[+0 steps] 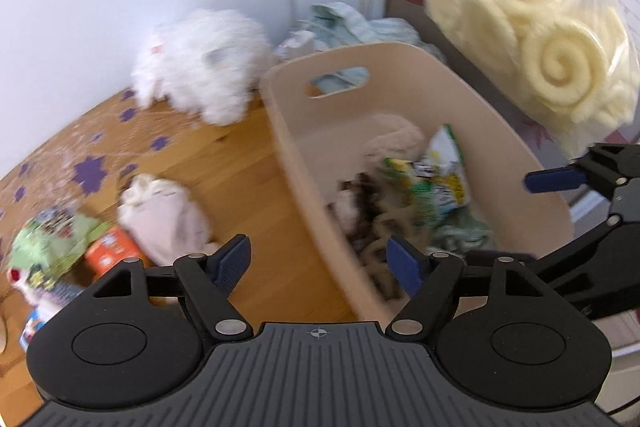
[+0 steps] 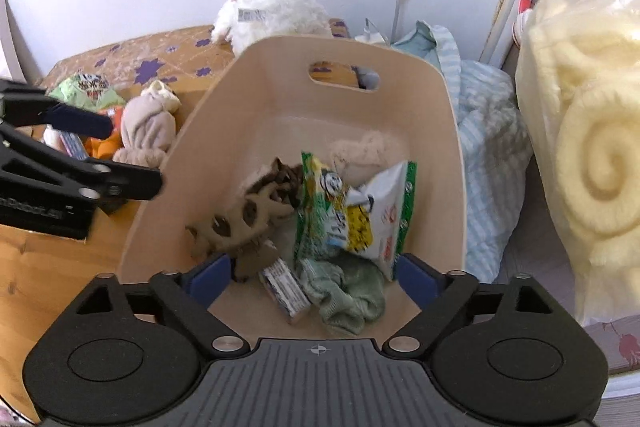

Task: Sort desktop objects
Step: 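Carry the hair clip and scrunchie to the basket and release both, then grasp the blue cartoon tissue pack with the left tool while the right tool grasps the black cube box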

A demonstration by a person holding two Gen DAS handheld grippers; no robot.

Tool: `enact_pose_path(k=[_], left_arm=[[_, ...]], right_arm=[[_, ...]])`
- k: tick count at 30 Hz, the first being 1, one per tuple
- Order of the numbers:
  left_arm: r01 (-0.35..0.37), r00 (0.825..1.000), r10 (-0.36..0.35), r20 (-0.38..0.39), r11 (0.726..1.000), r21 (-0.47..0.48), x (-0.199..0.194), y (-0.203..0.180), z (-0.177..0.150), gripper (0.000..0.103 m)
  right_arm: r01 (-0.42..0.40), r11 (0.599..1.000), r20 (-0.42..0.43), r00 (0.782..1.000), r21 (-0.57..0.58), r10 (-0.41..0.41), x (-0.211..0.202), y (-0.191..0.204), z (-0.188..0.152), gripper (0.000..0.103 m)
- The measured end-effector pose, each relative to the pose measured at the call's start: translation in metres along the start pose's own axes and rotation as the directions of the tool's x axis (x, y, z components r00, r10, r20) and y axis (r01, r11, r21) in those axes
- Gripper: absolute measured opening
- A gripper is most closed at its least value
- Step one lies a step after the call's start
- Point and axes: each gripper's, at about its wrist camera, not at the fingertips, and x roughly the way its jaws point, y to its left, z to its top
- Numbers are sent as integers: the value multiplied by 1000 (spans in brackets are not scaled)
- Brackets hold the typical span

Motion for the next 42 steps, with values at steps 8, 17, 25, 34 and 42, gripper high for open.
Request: enact_pose_path(k=[8, 17, 25, 34, 42], left_arm=[[-95, 995, 94, -15, 981, -172, -28, 98, -26, 76], [-193, 981, 184, -59, 937, -292, -44, 201, -70, 76], [-230, 972, 211, -107, 949, -218, -32, 254, -98, 76], [-220, 967, 206, -147, 972, -86, 0, 286, -109, 76], [-195, 962, 196, -193, 981, 21, 33, 302, -117, 76]], right_arm=[[-33, 999, 65, 997, 32, 31, -8, 43, 25, 103], [-116, 990, 58, 992, 76, 112, 12, 108, 44, 103], [-95, 992, -2, 995, 82, 95, 40, 157, 42, 103], [-110, 993, -31, 993, 39, 111, 67, 191, 39, 103], [-109, 994, -81, 991, 1, 109, 110, 212, 41, 94]])
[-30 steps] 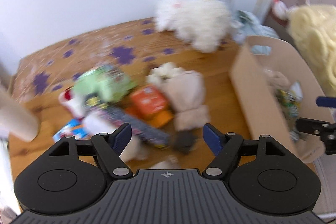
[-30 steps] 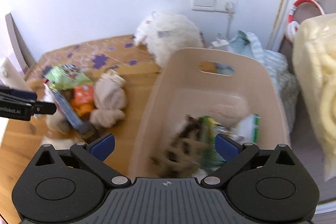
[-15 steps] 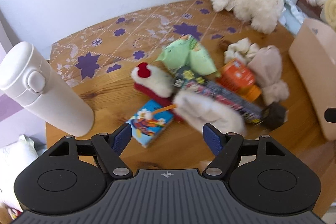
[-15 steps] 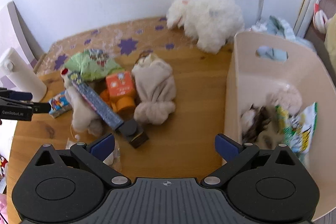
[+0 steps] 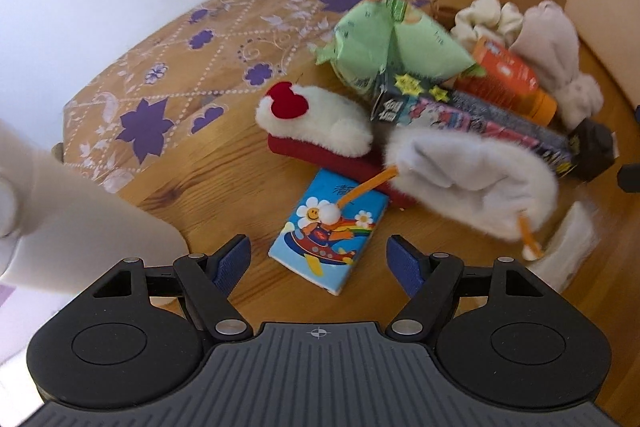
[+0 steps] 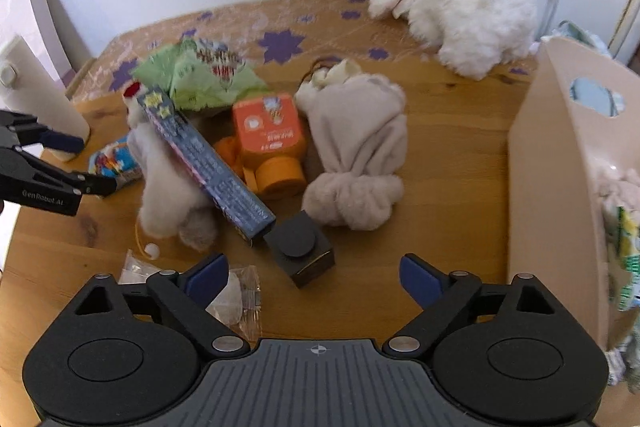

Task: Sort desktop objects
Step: 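Grasp the blue cartoon tissue pack with the left tool while the right tool grasps the black cube box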

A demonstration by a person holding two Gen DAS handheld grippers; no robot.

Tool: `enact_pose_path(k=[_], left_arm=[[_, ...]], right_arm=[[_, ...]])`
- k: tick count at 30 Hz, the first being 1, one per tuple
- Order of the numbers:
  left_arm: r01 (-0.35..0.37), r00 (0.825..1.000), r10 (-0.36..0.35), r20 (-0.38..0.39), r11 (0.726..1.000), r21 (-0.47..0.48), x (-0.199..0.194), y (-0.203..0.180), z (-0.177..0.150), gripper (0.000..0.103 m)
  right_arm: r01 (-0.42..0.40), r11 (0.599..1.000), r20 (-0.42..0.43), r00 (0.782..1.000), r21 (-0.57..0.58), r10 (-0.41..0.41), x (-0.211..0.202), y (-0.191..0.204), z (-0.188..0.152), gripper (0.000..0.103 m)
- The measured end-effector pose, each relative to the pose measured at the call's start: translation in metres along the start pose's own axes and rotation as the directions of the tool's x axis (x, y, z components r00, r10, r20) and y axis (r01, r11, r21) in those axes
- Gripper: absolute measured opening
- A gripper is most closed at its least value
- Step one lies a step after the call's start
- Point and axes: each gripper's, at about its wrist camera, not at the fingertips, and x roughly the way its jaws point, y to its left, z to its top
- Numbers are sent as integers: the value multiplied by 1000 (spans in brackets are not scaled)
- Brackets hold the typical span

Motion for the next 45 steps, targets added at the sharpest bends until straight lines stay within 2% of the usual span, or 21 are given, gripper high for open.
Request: enact_pose_path(k=[8, 11, 12, 16, 18, 22, 24, 33, 39, 45], left_arm=[[42, 999, -42, 4, 999, -19, 21, 12, 4, 76], [81, 997, -81, 15, 996, -23, 22, 12, 8, 64], [96, 995, -95, 14, 995, -29, 23, 12, 9, 61], [116, 993, -115, 13, 993, -35, 22, 11, 9, 53], [119, 993, -119, 13, 992, -29, 21, 10, 9, 48], [110, 994, -109, 13, 994, -23, 20, 7, 8, 47], [108, 994, -108, 12, 994, -21, 20, 6, 7, 47], [113, 993, -111, 43, 993, -42, 5, 1, 2, 47], [108, 992, -106, 65, 993, -37, -12, -7, 2, 47], [97, 988, -92, 125, 995, -34, -43, -12, 7, 47]], right_arm=[[51, 997, -23, 998, -62, -52, 35, 10, -1, 83], [42, 997, -8, 999, -67, -43, 38, 9, 1, 77], [45, 996, -5, 999, -76, -46, 39, 9, 2, 70], [27, 995, 7, 1000, -101, -26, 39, 9, 6, 53], [21, 993, 11, 1000, -115, -20, 37, 10, 6, 37], [14, 993, 9, 1000, -115, -14, 36, 10, 4, 35], [10, 994, 8, 1000, -110, -9, 34, 10, 3, 30], [-3, 995, 3, 1000, -96, 3, 20, 4, -10, 30], [-22, 996, 53, 998, -91, 27, -11, 3, -13, 30], [-47, 997, 123, 991, -61, 55, -49, -12, -13, 30]])
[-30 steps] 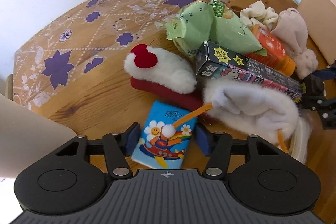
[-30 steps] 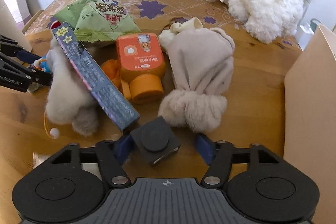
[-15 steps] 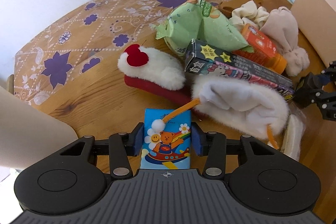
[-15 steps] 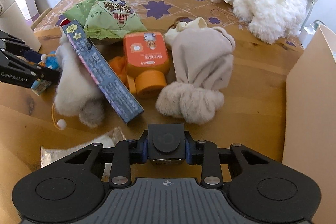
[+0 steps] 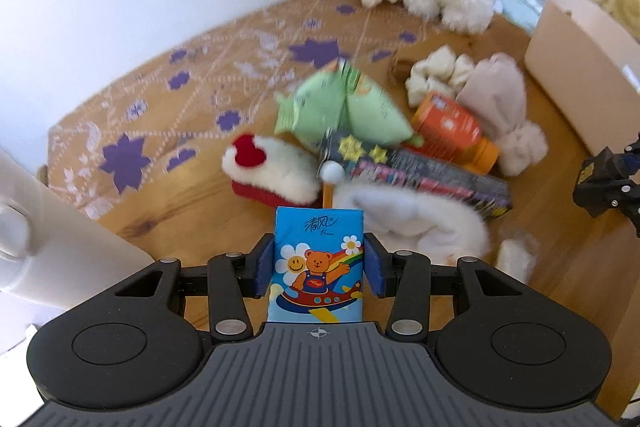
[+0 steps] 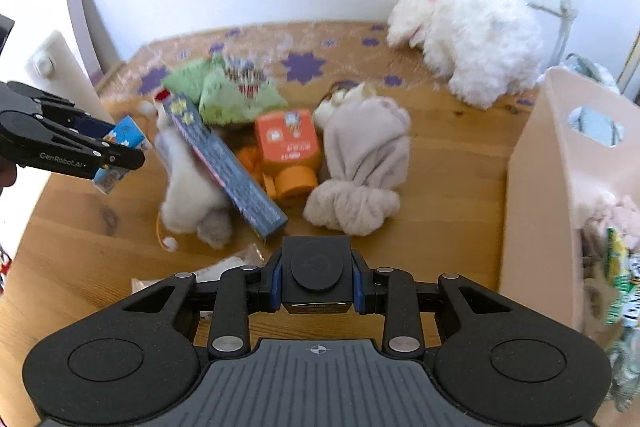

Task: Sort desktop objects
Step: 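Grasp the blue cartoon tissue pack with the left tool while the right tool grasps the black cube box, then carry the tissue pack and black box to the basket and release both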

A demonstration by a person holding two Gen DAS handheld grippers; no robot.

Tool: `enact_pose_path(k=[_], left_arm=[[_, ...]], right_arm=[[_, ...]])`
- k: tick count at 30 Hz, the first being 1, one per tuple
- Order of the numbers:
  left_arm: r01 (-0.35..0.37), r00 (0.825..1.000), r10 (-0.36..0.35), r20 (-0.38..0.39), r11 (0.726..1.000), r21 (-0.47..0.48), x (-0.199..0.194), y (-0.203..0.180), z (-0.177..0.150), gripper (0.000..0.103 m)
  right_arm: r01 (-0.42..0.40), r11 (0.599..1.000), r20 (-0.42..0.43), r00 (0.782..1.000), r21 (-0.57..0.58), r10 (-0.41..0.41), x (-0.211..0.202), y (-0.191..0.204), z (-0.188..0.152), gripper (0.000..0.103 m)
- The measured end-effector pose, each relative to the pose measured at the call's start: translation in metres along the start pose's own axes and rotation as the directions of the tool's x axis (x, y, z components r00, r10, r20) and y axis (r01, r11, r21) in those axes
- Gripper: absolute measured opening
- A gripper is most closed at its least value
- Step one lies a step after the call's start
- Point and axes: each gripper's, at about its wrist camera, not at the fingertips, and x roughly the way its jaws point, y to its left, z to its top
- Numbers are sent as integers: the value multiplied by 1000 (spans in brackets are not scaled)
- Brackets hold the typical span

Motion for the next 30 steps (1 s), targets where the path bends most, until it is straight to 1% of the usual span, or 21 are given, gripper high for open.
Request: enact_pose_path(k=[4, 8, 12, 17, 19, 24, 30], left_arm=[[-5, 999, 4, 46, 1000, 21, -20, -14, 13, 47], [6, 996, -10, 94, 999, 47, -37, -44, 31, 47], [33, 989, -47, 141, 994, 100, -50, -89, 52, 47], [72, 976, -106, 189, 982, 176, -60, -152, 78, 47], [89, 971, -130, 200, 975, 205, -62, -177, 89, 47], [105, 963, -164, 214, 959, 264, -60, -234, 105, 47], [126, 959, -197, 202, 940, 318, -48, -294, 119, 47]], right_arm=[[7, 1000, 52, 999, 7, -8, -28, -13, 4, 30], [24, 1000, 93, 995, 18, -25, -56, -30, 4, 30], [43, 998, 113, 992, 41, -47, -78, -55, -3, 30], [73, 993, 136, 987, 88, -85, -102, -92, -17, 30], [83, 991, 138, 986, 100, -97, -109, -106, -22, 30], [104, 985, 142, 982, 135, -123, -124, -146, -32, 30], [113, 980, 124, 983, 162, -134, -129, -182, -41, 30]])
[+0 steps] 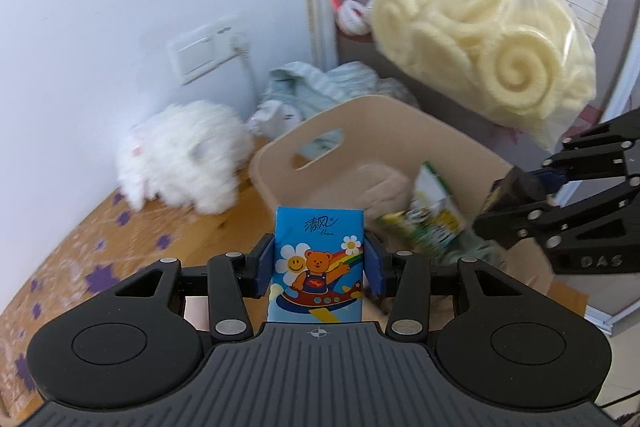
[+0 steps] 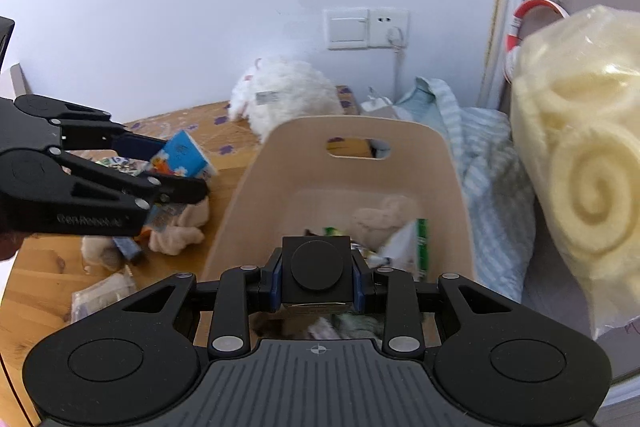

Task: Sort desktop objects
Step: 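Carry the tissue pack and black box to the basket and release both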

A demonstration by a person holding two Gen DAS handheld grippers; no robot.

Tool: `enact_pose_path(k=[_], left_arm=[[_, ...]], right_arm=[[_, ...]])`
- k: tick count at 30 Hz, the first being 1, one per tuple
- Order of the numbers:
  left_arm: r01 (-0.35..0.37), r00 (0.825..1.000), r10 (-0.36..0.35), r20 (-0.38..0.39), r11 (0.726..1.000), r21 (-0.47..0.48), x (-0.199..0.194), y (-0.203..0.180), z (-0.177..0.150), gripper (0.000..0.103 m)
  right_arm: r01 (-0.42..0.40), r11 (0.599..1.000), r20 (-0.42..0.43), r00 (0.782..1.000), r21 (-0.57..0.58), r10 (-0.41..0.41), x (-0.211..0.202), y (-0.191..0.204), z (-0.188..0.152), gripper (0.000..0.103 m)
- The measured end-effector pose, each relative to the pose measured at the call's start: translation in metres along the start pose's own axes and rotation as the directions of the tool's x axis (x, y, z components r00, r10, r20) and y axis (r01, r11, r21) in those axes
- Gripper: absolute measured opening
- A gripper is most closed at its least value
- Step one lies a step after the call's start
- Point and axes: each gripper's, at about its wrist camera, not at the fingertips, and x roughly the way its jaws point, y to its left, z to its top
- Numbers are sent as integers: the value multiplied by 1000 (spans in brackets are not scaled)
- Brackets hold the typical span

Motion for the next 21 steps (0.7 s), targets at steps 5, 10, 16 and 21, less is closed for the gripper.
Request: enact_pose_path(k=[5, 10, 16, 21], left_arm=[[26, 999, -25, -36, 999, 27, 25, -32, 12, 47], [32, 995, -28, -92, 998, 49, 48, -51, 7, 47], [31, 990, -21, -141, 997, 66, 58, -57, -3, 47], [18, 990, -10, -139, 999, 52, 53, -54, -2, 59]], right_arm=[[28, 1000, -29, 999, -15, -28, 11, -15, -7, 30], [18, 1000, -93, 995, -24, -21, 29, -24, -18, 30], [6, 999, -161, 987, -54, -15, 50, -23, -31, 40], [-3, 998, -158, 987, -70, -8, 47, -22, -33, 64]])
